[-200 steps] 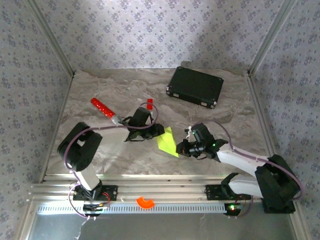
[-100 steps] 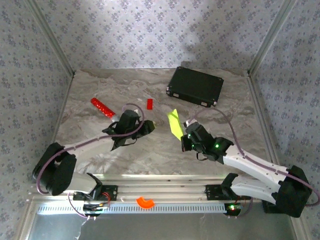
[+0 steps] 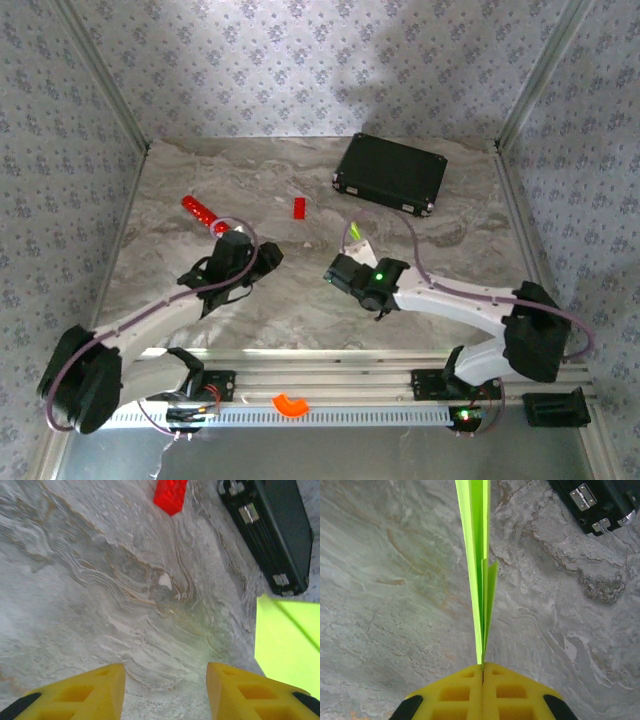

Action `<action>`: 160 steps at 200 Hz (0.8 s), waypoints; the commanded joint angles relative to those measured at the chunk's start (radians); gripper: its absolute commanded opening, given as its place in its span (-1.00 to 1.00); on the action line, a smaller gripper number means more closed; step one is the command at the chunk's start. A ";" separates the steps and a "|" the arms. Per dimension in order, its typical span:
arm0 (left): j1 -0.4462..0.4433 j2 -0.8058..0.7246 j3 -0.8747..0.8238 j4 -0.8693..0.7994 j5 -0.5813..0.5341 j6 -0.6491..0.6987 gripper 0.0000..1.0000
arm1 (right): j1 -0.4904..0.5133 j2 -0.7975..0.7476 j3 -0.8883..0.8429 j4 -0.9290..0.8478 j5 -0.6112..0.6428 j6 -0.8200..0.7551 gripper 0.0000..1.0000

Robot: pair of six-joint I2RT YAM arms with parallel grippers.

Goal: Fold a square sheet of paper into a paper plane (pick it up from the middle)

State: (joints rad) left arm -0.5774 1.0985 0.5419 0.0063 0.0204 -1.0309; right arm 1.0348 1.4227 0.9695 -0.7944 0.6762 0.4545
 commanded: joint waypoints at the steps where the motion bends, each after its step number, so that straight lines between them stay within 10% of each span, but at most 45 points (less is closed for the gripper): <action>1: 0.022 -0.067 -0.026 -0.073 -0.056 -0.014 -0.05 | 0.033 0.072 0.049 -0.057 0.041 -0.025 -0.96; 67: 0.052 -0.161 -0.082 -0.106 -0.077 -0.030 -0.04 | 0.107 0.286 0.128 0.032 -0.269 -0.129 -0.79; 108: 0.053 -0.153 -0.083 -0.104 -0.060 -0.021 -0.02 | -0.002 0.180 0.092 0.225 -0.691 -0.120 -0.21; 160: 0.053 -0.097 -0.074 -0.056 -0.008 -0.010 -0.04 | -0.284 -0.014 -0.105 0.478 -1.008 0.011 -0.20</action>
State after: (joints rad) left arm -0.5297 0.9745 0.4606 -0.0780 -0.0261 -1.0519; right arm 0.8753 1.4780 0.9611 -0.4686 -0.0940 0.3687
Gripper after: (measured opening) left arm 0.487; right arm 0.413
